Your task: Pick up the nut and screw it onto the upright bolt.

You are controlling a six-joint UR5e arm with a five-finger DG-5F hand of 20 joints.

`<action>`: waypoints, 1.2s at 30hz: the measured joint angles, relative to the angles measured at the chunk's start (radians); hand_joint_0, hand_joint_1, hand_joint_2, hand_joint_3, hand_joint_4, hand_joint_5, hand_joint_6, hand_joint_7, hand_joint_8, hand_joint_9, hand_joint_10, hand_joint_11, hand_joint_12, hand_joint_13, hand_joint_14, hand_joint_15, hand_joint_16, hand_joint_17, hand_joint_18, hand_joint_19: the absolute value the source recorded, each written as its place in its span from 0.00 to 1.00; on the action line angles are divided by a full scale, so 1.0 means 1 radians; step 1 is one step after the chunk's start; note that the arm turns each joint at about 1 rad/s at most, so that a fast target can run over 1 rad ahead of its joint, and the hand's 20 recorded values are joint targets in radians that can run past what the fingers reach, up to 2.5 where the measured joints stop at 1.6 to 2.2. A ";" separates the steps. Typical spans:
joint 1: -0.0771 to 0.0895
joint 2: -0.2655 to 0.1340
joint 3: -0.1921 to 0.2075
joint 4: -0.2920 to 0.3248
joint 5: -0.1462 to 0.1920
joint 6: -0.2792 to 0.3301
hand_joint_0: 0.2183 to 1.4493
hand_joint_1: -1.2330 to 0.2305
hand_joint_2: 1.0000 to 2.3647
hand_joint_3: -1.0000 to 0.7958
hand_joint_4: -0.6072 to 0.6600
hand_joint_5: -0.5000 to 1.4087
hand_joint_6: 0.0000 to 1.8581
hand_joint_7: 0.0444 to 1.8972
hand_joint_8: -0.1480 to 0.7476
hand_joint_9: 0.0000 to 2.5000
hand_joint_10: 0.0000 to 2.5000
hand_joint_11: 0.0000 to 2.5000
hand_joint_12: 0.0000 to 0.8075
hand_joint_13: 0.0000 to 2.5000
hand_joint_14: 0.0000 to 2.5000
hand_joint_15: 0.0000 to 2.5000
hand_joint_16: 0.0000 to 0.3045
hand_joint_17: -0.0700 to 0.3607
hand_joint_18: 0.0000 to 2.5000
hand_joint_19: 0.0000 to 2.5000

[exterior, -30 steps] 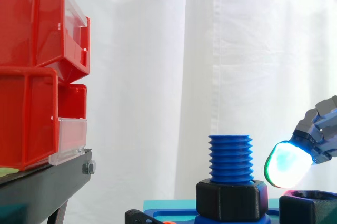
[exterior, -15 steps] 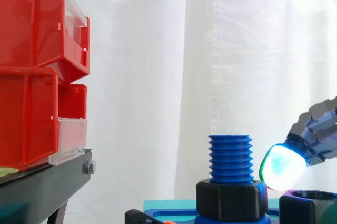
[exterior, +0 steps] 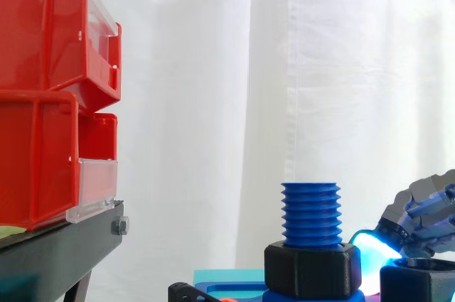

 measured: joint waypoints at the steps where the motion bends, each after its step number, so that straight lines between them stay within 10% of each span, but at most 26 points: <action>1: 0.000 0.000 0.000 -0.001 0.000 0.000 0.13 0.32 0.00 0.28 0.60 0.11 0.27 0.38 0.45 0.05 0.00 0.00 0.41 0.02 0.00 0.00 0.14 0.39 0.00 0.00; 14: 0.000 0.002 0.027 -0.042 0.000 0.006 0.17 0.37 0.00 0.28 0.63 0.13 0.27 0.40 0.46 0.09 0.00 0.00 0.38 0.05 0.00 0.00 0.12 0.36 0.00 0.00; 24: 0.000 0.004 0.082 -0.239 0.002 0.150 0.19 0.36 0.00 0.28 0.63 0.13 0.27 0.43 0.45 0.09 0.00 0.00 0.38 0.06 0.00 0.00 0.12 0.35 0.00 0.00; 36: 0.000 0.004 0.084 -0.272 0.003 0.199 0.19 0.32 0.00 0.28 0.63 0.13 0.27 0.44 0.44 0.09 0.00 0.00 0.37 0.06 0.00 0.00 0.12 0.35 0.00 0.00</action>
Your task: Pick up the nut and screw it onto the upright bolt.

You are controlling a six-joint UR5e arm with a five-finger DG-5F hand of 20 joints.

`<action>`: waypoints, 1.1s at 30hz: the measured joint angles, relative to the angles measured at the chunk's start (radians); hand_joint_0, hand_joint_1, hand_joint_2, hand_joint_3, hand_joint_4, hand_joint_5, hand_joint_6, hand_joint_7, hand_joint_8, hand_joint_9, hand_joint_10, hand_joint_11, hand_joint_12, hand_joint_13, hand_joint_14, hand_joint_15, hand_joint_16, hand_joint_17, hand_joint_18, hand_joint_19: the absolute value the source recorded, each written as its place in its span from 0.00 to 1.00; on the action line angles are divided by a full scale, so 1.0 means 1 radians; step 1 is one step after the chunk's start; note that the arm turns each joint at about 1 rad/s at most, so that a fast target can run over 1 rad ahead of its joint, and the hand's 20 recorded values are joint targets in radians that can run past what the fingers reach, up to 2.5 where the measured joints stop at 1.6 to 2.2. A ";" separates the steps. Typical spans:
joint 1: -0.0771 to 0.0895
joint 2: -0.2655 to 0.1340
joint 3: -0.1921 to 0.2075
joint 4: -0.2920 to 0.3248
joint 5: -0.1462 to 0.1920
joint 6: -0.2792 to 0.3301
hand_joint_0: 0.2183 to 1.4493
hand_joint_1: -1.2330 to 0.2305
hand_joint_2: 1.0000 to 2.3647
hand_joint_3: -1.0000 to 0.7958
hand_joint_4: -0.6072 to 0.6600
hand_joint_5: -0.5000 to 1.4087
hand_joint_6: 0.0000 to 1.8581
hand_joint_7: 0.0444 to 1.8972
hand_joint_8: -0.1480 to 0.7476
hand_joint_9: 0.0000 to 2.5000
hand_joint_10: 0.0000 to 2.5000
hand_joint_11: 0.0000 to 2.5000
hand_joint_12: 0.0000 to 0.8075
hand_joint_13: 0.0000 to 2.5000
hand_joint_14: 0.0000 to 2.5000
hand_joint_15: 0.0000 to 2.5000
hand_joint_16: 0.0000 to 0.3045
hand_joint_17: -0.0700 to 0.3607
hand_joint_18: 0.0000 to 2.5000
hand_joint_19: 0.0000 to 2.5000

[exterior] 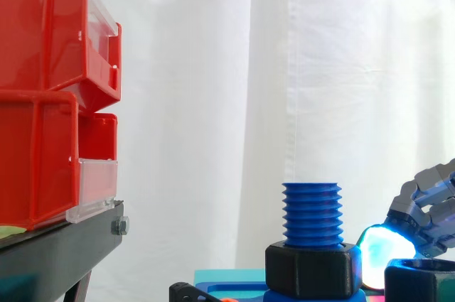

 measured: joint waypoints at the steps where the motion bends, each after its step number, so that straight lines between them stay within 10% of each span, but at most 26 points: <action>1: 0.000 0.000 0.000 0.000 0.000 0.000 0.19 0.31 0.00 0.28 0.63 0.13 0.27 0.44 0.44 0.09 0.00 0.00 0.37 0.06 0.00 0.00 0.12 0.35 0.00 0.00; 33: -0.027 0.000 0.009 -0.022 -0.011 0.002 0.23 0.33 0.00 0.28 0.66 0.15 0.27 0.58 0.45 0.13 0.00 0.00 0.34 0.09 0.00 0.00 0.10 0.32 0.01 0.00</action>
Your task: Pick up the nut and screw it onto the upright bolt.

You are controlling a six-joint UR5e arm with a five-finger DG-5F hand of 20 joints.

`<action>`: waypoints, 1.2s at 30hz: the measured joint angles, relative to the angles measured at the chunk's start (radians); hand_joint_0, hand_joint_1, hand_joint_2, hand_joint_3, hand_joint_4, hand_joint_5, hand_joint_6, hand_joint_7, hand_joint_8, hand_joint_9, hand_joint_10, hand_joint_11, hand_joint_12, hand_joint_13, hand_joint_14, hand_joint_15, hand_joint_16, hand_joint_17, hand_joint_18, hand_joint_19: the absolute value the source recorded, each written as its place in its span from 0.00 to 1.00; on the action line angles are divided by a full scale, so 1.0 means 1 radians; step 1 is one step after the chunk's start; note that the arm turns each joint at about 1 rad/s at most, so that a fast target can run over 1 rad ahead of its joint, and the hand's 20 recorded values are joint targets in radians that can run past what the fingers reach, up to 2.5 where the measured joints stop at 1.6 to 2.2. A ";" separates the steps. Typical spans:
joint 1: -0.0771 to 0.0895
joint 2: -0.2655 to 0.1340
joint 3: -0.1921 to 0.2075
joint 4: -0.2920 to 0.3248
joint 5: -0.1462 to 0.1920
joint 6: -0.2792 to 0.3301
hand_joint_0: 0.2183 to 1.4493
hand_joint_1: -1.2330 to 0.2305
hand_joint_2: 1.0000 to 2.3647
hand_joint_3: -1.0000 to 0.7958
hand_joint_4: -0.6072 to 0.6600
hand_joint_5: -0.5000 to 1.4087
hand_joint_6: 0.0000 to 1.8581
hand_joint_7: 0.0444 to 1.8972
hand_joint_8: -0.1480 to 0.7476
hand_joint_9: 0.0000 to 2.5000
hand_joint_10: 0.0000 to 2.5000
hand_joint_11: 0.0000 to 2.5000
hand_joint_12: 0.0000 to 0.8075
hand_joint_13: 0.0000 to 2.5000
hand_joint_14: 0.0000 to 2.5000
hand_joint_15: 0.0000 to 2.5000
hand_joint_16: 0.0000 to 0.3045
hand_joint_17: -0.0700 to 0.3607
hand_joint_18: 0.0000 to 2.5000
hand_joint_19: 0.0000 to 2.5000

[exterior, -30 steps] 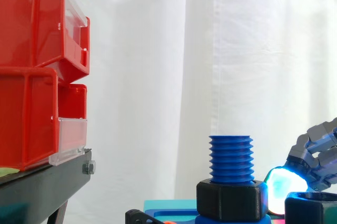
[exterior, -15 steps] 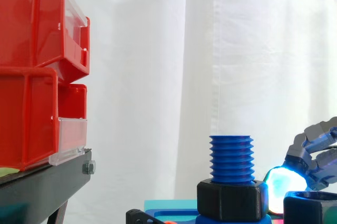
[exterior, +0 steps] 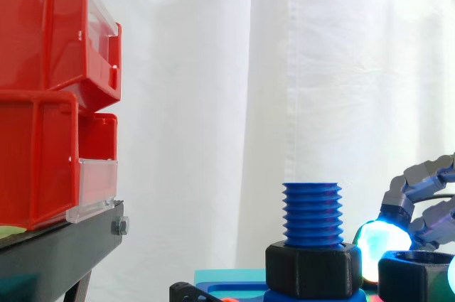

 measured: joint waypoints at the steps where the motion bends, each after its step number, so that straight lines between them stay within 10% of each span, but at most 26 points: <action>1: -0.001 0.001 0.003 -0.004 -0.001 0.002 0.23 0.33 0.00 0.28 0.66 0.15 0.27 0.58 0.45 0.13 0.00 0.00 0.34 0.09 0.00 0.00 0.10 0.32 0.01 0.00; 17: -0.033 0.119 0.046 -0.133 -0.052 0.008 0.23 0.35 0.00 0.28 0.66 0.16 0.27 0.58 0.45 0.14 0.00 0.00 0.34 0.10 0.00 0.00 0.10 0.31 0.01 0.00; 24: -0.081 0.126 0.174 -0.229 -0.134 -0.009 0.23 0.35 0.00 0.28 0.66 0.16 0.27 0.58 0.45 0.14 0.00 0.00 0.34 0.10 0.00 0.00 0.09 0.31 0.01 0.00; 36: -0.145 0.091 0.208 -0.053 -0.353 -0.057 0.23 0.36 0.00 0.28 0.65 0.16 0.27 0.58 0.45 0.14 0.00 0.00 0.34 0.10 0.00 0.00 0.09 0.31 0.01 0.00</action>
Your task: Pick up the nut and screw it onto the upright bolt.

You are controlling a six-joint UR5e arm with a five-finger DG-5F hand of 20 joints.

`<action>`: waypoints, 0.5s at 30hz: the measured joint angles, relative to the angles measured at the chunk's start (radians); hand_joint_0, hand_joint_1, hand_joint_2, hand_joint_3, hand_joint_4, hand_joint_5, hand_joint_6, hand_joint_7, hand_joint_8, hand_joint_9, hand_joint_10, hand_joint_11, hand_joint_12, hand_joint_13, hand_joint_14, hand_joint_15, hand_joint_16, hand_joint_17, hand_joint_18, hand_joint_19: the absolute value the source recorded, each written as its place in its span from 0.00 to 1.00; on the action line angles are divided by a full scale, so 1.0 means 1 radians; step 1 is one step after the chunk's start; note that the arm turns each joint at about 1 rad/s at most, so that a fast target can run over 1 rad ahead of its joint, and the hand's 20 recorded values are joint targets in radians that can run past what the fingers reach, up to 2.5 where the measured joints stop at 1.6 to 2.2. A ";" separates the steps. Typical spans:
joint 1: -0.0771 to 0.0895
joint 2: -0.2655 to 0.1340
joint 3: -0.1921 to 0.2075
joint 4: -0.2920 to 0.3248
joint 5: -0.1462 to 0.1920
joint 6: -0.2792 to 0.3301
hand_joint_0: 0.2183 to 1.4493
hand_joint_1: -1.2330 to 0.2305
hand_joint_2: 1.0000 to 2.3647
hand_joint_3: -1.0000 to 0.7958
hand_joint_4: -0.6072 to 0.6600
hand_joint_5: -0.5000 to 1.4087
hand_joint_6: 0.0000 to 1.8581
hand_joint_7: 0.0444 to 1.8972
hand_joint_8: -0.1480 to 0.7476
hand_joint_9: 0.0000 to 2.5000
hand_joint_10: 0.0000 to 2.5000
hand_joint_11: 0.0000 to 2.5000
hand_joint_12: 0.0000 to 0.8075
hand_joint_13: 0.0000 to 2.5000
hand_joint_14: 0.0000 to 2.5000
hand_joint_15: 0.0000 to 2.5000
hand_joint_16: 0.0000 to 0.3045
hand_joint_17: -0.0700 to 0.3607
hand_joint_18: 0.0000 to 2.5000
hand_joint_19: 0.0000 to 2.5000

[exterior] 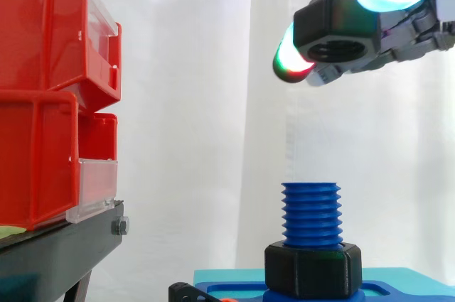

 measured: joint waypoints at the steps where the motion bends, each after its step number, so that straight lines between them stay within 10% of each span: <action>1: -0.001 -0.006 0.001 0.006 -0.007 0.002 0.23 0.36 0.00 0.28 0.65 0.16 0.27 0.58 0.45 0.14 0.00 0.00 0.33 0.10 0.00 0.00 0.09 0.31 0.01 0.00; 15: 0.002 -0.056 0.004 0.027 -0.036 0.011 0.23 0.36 0.00 0.28 0.65 0.16 0.27 0.58 0.45 0.13 0.00 0.00 0.34 0.09 0.00 0.00 0.09 0.31 0.01 0.00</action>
